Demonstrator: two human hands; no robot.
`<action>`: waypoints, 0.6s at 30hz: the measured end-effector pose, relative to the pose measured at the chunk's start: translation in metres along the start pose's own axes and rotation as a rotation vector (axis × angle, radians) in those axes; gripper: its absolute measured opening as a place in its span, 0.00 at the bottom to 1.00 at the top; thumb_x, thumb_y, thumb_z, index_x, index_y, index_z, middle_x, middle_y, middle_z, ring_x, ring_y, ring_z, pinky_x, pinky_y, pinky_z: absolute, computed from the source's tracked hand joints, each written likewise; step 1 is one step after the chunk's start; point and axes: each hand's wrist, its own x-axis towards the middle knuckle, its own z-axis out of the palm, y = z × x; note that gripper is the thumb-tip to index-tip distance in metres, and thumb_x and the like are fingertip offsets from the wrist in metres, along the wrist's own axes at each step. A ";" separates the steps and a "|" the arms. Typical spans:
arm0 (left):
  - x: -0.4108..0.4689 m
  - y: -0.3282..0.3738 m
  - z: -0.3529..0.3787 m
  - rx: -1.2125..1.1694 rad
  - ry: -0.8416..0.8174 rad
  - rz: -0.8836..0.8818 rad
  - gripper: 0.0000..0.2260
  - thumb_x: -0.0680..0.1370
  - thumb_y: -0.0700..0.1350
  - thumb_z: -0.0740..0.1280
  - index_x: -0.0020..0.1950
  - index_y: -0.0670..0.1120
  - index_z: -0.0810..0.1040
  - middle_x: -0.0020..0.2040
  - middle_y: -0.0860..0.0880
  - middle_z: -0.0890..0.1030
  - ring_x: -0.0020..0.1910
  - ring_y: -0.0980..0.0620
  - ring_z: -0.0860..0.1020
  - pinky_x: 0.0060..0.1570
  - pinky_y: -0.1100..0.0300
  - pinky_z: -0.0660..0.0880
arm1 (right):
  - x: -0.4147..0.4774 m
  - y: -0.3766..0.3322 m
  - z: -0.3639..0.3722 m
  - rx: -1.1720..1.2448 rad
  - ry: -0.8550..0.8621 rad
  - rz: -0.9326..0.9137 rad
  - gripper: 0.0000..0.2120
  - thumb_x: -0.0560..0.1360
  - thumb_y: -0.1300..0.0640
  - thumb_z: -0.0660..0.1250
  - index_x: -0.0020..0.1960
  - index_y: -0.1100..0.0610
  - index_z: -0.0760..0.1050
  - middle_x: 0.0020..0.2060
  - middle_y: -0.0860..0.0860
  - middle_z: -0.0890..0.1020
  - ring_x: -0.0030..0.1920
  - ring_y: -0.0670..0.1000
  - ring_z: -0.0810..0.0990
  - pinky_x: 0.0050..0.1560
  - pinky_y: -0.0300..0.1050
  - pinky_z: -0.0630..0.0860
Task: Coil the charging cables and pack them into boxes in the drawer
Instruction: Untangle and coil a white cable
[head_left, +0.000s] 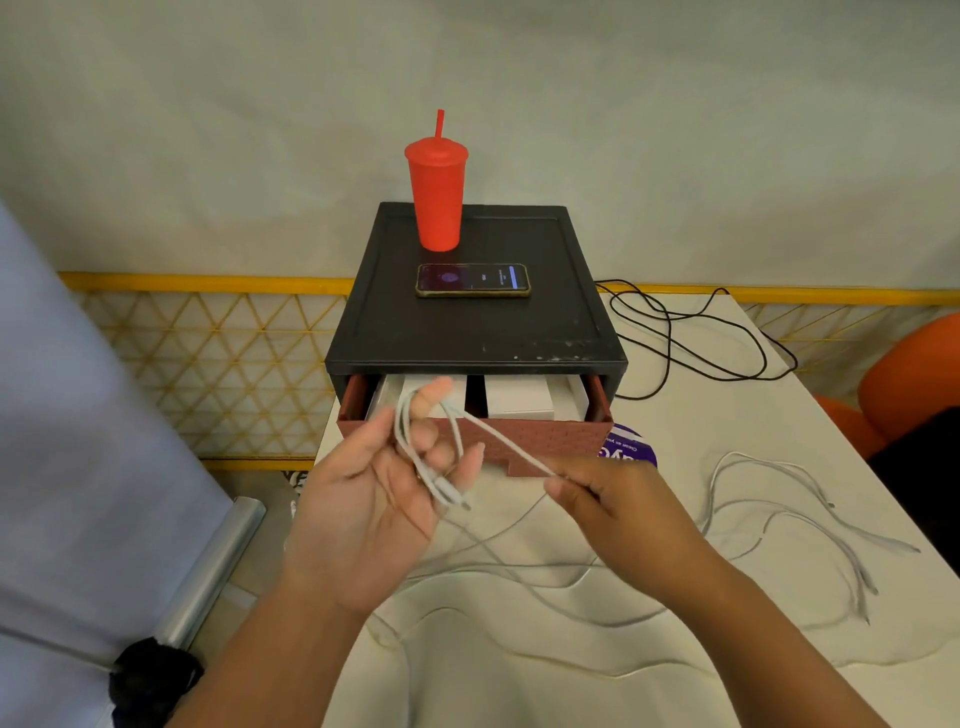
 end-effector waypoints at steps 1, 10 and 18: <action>0.002 -0.002 0.003 0.010 0.064 0.020 0.19 0.76 0.43 0.63 0.65 0.37 0.72 0.41 0.45 0.82 0.45 0.49 0.82 0.60 0.50 0.74 | -0.002 -0.004 0.003 -0.025 -0.035 -0.038 0.09 0.78 0.53 0.61 0.51 0.53 0.79 0.29 0.45 0.74 0.31 0.45 0.72 0.34 0.39 0.67; 0.002 -0.017 -0.002 0.761 0.153 0.286 0.14 0.76 0.50 0.58 0.61 0.55 0.73 0.54 0.64 0.80 0.62 0.64 0.73 0.60 0.62 0.69 | -0.015 -0.039 0.006 -0.126 -0.259 -0.144 0.11 0.79 0.51 0.56 0.57 0.51 0.73 0.46 0.52 0.81 0.45 0.54 0.77 0.45 0.46 0.74; -0.007 -0.033 -0.004 1.081 -0.009 0.006 0.14 0.78 0.56 0.54 0.44 0.54 0.77 0.36 0.57 0.81 0.36 0.62 0.78 0.43 0.67 0.73 | -0.007 -0.059 -0.021 -0.071 -0.200 -0.245 0.06 0.75 0.55 0.64 0.47 0.47 0.79 0.34 0.36 0.78 0.38 0.37 0.76 0.39 0.29 0.70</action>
